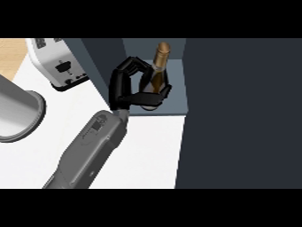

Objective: Pick up the wine, place it into the cabinet and close the cabinet

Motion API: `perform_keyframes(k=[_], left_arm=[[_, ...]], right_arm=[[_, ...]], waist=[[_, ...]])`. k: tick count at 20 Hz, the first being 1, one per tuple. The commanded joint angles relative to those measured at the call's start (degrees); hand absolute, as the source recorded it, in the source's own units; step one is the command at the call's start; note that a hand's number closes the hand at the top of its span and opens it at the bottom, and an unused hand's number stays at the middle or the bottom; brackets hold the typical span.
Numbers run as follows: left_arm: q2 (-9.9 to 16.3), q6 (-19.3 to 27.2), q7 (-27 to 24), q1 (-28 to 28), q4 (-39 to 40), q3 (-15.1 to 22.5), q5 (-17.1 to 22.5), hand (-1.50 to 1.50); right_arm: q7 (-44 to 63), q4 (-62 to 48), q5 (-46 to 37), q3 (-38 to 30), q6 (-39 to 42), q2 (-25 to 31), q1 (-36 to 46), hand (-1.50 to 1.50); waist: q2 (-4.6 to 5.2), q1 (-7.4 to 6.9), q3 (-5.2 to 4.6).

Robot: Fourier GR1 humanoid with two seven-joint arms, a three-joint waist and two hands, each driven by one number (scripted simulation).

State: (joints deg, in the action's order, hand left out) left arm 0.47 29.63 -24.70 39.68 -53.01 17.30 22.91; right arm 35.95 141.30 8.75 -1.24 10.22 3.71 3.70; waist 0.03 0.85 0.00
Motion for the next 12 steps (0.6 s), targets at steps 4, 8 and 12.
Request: perform_keyframes(k=[4, 8, 12], left_arm=[[-0.45, 1.23, 1.50, 5.64, 6.14, -0.07, 1.73, 1.50], [-0.46, -1.14, -2.99, 9.68, 15.29, -2.95, 3.35, 1.50], [-0.46, -0.64, -4.18, 17.12, 23.23, -7.04, 3.08, 1.50]], right_arm=[[1.86, 5.95, 6.21, -0.30, 0.38, -0.57, -3.15, -1.50], [2.10, 3.94, 5.52, -0.34, -0.56, -0.76, -0.94, -1.50], [0.87, 5.09, 4.73, 0.90, 0.30, -1.43, -2.46, -1.50]], waist=[[-0.01, 0.26, 0.01], [0.18, 0.56, -0.01], [0.40, 1.34, 0.00]])
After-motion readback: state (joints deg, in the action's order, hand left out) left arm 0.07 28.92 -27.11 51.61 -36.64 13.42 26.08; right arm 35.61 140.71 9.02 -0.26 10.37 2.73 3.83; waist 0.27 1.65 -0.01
